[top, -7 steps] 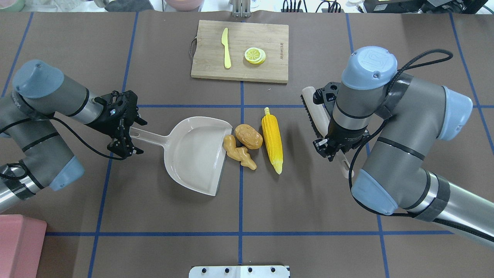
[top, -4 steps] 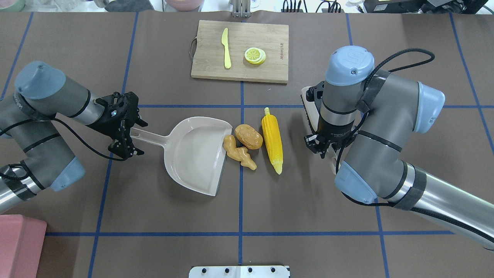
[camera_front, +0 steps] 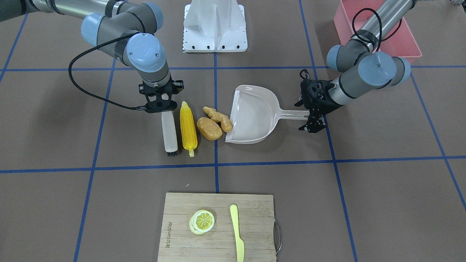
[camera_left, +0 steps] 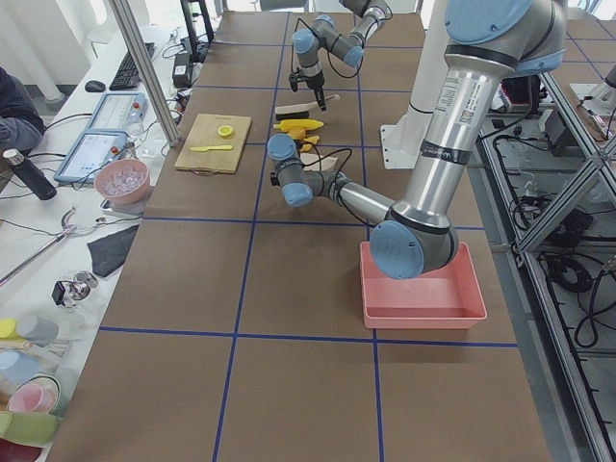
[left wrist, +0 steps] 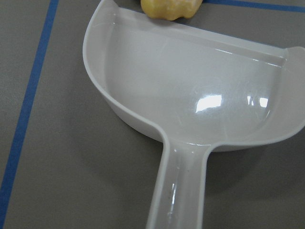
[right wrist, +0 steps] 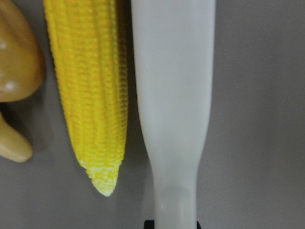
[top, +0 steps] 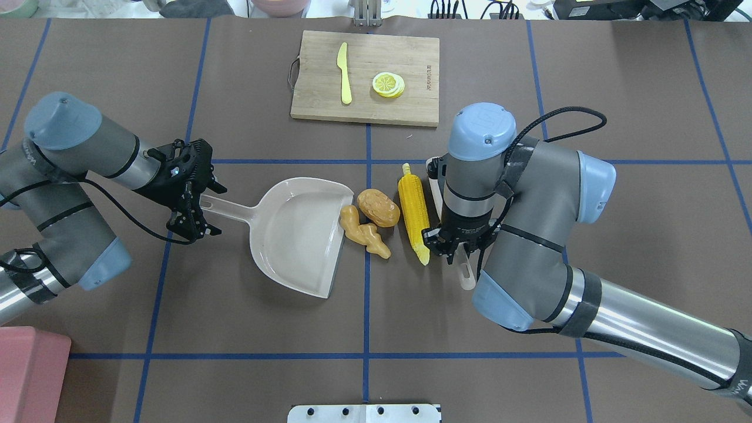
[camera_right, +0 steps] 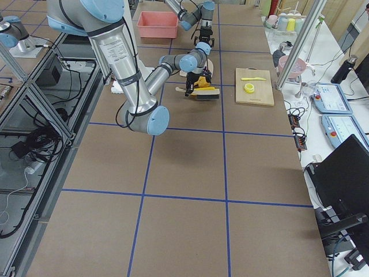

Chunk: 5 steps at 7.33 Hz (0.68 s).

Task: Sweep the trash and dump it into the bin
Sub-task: 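Lift the brush with the right gripper and move it behind the corn, then sweep the corn, potato and ginger into the dustpan with the right gripper's brush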

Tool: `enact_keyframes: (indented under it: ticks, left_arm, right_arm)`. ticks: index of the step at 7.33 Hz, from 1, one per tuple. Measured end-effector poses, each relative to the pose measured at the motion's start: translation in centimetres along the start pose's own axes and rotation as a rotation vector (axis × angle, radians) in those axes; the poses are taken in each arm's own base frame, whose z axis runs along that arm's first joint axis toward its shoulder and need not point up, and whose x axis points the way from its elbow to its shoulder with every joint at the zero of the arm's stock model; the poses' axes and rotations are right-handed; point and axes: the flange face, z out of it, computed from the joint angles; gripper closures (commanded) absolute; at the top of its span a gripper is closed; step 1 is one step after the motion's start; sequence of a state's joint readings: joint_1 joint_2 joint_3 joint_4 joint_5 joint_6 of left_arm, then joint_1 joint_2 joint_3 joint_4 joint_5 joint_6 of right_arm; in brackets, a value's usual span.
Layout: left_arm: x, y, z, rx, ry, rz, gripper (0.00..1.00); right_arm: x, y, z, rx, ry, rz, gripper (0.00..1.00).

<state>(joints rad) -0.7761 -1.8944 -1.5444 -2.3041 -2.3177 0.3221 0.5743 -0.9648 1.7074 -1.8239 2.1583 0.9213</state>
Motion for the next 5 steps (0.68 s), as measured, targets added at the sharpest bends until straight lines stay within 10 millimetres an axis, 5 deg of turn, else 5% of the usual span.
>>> enact_keyframes:
  ticks: [5]
  left_arm:
    - [0.0,0.3,0.1,0.001,0.004,-0.001,0.07]
  right_arm:
    - [-2.7,-1.1,0.2,0.036,-0.032,-0.01,1.0]
